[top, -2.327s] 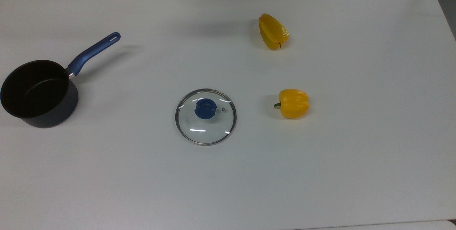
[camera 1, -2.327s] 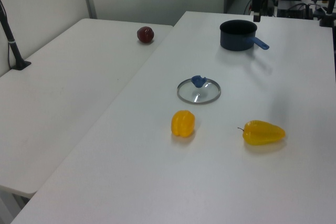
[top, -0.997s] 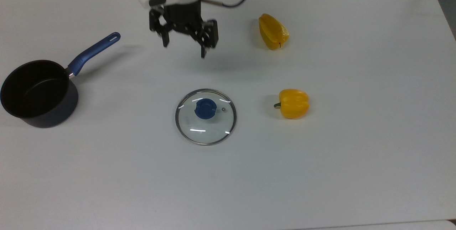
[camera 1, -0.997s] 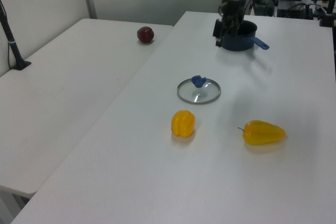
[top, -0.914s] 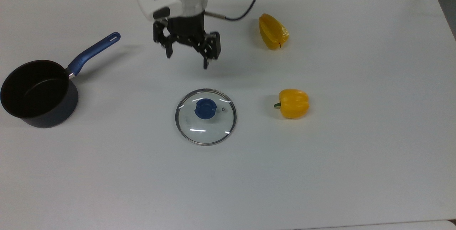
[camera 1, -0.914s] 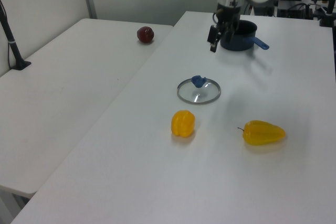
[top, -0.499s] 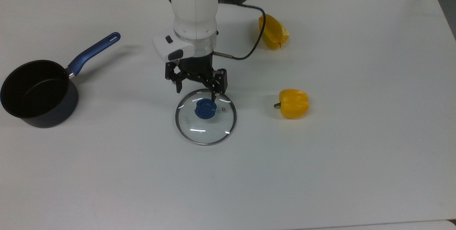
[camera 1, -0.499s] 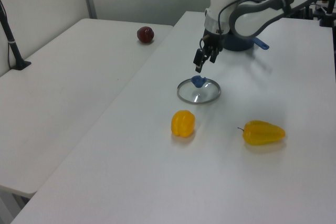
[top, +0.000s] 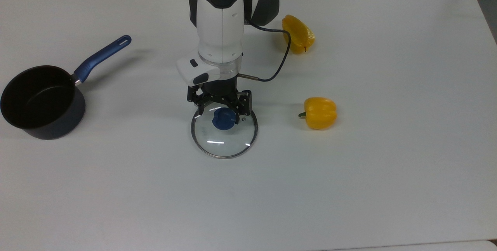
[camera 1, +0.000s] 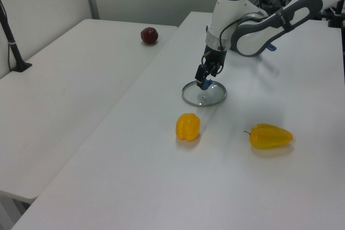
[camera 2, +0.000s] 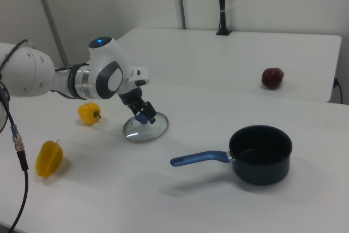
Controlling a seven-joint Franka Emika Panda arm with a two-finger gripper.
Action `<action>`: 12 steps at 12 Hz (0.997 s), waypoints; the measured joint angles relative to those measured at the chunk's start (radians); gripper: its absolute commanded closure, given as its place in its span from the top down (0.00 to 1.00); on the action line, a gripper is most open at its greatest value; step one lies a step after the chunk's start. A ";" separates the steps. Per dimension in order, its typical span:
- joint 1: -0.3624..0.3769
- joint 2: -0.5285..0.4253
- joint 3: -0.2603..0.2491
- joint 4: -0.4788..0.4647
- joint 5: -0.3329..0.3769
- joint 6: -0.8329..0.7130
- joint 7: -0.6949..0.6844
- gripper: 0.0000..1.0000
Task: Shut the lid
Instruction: 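Close the gripper on the blue knob of the glass lid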
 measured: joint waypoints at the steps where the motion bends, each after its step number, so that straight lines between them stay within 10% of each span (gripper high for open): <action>1: 0.000 0.000 0.000 0.002 -0.001 0.000 0.000 0.83; 7: 0.009 0.000 0.001 0.010 -0.048 0.000 0.000 0.77; 12: 0.016 0.002 0.001 0.009 -0.048 0.000 0.004 1.00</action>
